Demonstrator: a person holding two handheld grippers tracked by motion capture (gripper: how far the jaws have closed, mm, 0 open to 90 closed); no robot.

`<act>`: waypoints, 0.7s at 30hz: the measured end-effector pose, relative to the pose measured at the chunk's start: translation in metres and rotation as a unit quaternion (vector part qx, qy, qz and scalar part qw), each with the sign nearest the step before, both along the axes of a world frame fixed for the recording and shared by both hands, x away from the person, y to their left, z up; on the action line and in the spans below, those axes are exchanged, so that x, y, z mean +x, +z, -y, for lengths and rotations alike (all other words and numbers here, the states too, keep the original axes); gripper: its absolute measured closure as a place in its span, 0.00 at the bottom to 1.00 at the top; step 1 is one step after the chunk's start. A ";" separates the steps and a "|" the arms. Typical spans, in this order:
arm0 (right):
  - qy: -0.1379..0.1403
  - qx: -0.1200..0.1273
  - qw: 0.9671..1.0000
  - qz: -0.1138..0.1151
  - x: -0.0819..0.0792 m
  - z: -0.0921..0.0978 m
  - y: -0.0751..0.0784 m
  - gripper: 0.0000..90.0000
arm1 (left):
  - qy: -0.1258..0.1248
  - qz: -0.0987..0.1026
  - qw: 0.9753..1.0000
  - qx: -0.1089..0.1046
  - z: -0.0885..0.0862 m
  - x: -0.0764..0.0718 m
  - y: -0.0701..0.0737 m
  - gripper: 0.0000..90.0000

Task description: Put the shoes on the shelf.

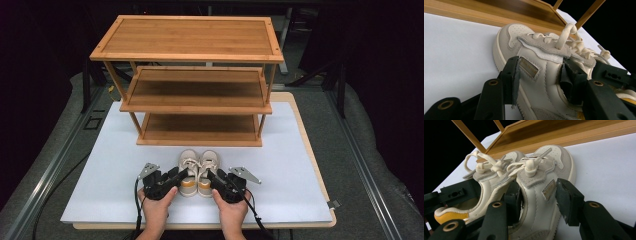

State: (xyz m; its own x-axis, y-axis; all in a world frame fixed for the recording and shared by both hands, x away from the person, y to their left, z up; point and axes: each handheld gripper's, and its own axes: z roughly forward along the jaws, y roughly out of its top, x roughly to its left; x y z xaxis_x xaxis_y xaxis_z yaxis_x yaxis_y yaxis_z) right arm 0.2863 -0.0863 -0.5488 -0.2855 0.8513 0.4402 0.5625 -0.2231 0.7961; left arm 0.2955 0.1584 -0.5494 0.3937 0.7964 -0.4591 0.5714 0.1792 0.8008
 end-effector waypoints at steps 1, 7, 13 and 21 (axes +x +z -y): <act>0.000 0.000 1.000 0.000 0.000 0.000 0.000 0.62 | 0.000 0.000 1.000 0.000 0.000 0.000 0.000 0.59; -0.004 0.004 1.000 -0.002 0.000 0.000 0.001 0.62 | 0.001 0.000 1.000 -0.001 0.000 0.001 0.001 0.59; 0.000 0.007 1.000 -0.003 0.000 0.001 0.003 0.62 | 0.001 0.001 1.000 -0.002 0.001 0.001 0.003 0.59; -0.008 0.012 1.000 0.006 -0.001 0.001 0.009 0.62 | -0.001 0.007 1.000 -0.001 0.000 0.000 0.011 0.59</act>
State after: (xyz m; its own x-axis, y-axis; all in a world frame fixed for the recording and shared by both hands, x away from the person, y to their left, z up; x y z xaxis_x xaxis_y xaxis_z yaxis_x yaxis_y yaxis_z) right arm 0.2855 -0.0869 -0.5400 -0.2776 0.8450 0.4571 0.5490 -0.2509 0.7973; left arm 0.2955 0.1586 -0.5381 0.4015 0.7944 -0.4558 0.5609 0.1801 0.8080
